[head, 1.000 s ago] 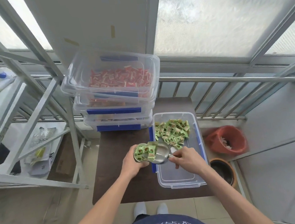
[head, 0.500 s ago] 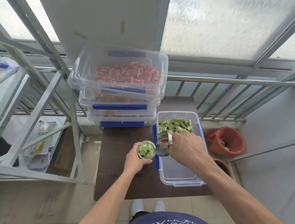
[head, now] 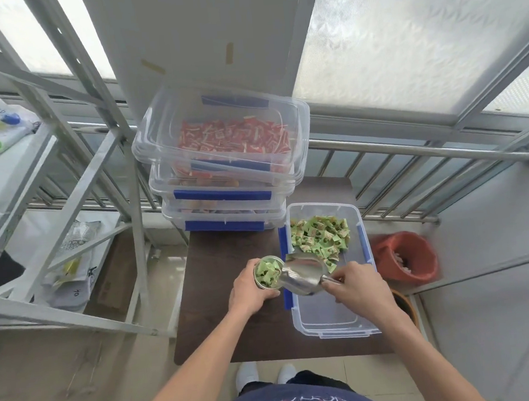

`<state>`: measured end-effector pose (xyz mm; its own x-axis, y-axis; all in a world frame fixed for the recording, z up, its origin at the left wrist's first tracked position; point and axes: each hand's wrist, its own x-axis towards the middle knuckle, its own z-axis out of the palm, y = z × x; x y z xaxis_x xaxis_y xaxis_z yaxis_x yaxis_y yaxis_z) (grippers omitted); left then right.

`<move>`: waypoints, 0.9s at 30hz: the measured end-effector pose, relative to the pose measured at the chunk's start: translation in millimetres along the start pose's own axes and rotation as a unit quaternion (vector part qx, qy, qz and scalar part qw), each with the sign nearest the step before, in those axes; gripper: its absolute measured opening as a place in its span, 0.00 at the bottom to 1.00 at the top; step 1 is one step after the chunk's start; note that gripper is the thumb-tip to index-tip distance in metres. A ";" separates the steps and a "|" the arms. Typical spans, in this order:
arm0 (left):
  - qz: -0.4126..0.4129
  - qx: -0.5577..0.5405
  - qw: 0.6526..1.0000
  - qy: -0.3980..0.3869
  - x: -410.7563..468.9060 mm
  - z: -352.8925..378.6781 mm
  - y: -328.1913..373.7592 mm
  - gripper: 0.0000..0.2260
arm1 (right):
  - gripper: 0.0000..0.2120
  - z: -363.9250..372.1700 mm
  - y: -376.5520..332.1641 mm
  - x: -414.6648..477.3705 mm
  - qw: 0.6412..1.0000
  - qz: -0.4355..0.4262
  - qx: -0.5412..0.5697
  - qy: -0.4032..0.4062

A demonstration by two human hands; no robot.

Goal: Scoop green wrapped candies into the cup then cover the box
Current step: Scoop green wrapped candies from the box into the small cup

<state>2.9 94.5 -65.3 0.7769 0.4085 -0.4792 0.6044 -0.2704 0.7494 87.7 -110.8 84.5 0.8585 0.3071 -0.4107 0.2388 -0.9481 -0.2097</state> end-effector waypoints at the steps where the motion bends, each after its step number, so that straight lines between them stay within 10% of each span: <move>1: 0.001 0.004 1.000 0.000 0.3 0.0 -0.3 0.38 | 0.17 1.9 12.2 -0.7 0.999 0.000 0.044 -0.017; 6: 0.004 0.024 1.000 0.001 -0.1 -1.0 2.6 0.38 | 0.19 42.1 54.3 -2.7 0.976 0.084 0.194 -0.047; 27: -0.018 0.053 0.998 0.003 2.6 1.6 7.2 0.38 | 0.18 81.0 87.8 35.6 0.971 0.162 -0.154 -0.082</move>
<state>9.6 92.2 -61.9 0.7530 0.4249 -0.5025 0.6480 -0.3456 0.6787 102.5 -176.5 -20.4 0.8336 -0.0256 -0.5517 0.1154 -0.9688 0.2193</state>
